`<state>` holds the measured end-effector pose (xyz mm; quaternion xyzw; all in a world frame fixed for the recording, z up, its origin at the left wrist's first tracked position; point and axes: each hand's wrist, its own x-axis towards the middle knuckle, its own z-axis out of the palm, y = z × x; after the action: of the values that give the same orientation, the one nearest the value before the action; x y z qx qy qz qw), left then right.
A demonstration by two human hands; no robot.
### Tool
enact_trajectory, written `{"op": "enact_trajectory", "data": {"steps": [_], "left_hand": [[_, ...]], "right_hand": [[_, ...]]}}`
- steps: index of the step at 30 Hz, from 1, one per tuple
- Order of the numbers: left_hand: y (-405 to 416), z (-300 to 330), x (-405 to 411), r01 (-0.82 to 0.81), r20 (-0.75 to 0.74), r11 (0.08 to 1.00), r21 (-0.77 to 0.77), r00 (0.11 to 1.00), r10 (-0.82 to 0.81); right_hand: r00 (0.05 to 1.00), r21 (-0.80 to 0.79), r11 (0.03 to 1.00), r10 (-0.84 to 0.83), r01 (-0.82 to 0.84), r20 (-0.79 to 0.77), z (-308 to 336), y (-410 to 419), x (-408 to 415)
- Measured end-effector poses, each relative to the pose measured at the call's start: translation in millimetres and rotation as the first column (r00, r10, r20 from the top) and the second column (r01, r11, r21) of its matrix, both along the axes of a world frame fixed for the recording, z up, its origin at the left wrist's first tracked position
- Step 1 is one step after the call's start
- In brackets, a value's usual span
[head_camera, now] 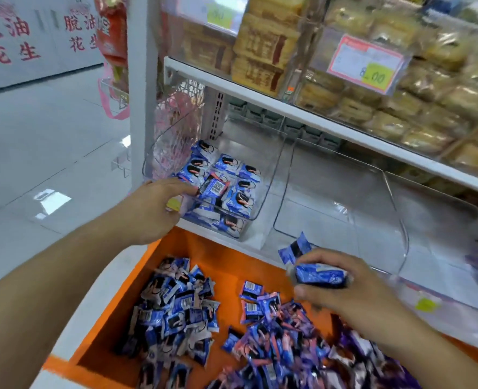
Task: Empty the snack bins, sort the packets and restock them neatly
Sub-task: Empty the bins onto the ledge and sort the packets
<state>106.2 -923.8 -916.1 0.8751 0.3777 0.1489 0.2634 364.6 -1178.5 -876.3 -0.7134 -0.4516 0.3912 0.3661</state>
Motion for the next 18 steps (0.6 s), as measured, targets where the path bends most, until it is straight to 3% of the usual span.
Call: {"op": "enact_trajectory", "data": {"steps": [6, 10, 14, 18], "left_hand": [[-3.2, 3.3, -1.1, -0.023, -0.061, 0.999, -0.045, 0.998, 0.020], [-5.3, 6.5, -1.3, -0.018, -0.058, 0.998, -0.055, 0.998, 0.015], [-5.4, 5.6, -0.1, -0.051, -0.075, 0.998, -0.019, 0.996, 0.050], [-3.6, 4.9, -1.1, -0.036, -0.081, 0.999, -0.006, 0.996, 0.035]], "right_hand": [[0.964, -0.064, 0.988, -0.150, 0.139, -0.219, -38.3, -42.4, 17.6], [0.944, -0.143, 0.987, -0.116, 0.074, -0.308, -69.2, -37.3, 13.8], [0.971, -0.257, 0.966, -0.043, -0.019, -0.236, -112.0, -18.8, -18.6], [0.952, -0.281, 0.956, -0.001, -0.089, -0.307, -142.9, 18.2, -60.1]]}}
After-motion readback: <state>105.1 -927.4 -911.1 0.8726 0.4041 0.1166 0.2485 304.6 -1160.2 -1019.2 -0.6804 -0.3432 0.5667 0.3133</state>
